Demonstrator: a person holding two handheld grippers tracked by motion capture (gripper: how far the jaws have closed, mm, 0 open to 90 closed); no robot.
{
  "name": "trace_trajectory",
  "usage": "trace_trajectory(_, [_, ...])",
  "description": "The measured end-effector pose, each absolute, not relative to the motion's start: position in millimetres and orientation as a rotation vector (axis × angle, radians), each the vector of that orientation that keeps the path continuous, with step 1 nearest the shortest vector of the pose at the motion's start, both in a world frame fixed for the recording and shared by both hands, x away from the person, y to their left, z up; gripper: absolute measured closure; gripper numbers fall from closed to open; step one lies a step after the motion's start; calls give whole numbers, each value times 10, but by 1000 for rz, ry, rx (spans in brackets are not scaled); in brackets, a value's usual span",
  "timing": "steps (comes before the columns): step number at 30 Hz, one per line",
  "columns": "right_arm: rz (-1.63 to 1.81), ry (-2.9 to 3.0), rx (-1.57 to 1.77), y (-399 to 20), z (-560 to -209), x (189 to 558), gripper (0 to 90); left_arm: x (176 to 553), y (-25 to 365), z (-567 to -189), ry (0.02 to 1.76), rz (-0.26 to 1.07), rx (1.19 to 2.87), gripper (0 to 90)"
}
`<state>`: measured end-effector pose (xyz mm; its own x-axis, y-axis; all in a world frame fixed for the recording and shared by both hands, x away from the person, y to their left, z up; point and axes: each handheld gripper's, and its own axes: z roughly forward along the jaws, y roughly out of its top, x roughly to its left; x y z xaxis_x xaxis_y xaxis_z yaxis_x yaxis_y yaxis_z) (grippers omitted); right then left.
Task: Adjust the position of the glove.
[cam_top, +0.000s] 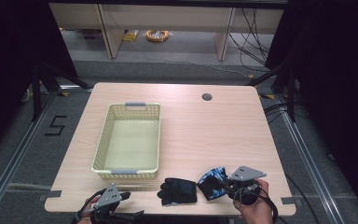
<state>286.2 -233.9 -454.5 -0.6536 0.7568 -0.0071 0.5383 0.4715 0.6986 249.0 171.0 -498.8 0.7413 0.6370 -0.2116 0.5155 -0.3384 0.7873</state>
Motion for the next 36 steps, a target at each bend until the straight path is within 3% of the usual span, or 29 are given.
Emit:
trace_trajectory(13, [1117, 2417, 927, -2158, -4207, 2930, 824, 2791, 1141, -4602, 726, 164, 1989, 269])
trace_trajectory(30, [1136, 2547, 748, -1757, -4298, 2969, 824, 3161, 681, -4450, 630, 158, 2066, 395])
trace_trajectory(34, [1133, 2567, 699, -1701, -4291, 2958, 824, 3197, 642, -4473, 628, 150, 2092, 484])
trace_trajectory(36, [1138, 2568, 697, -1690, -4283, 2954, 824, 3215, 642, -4489, 602, 151, 2101, 586])
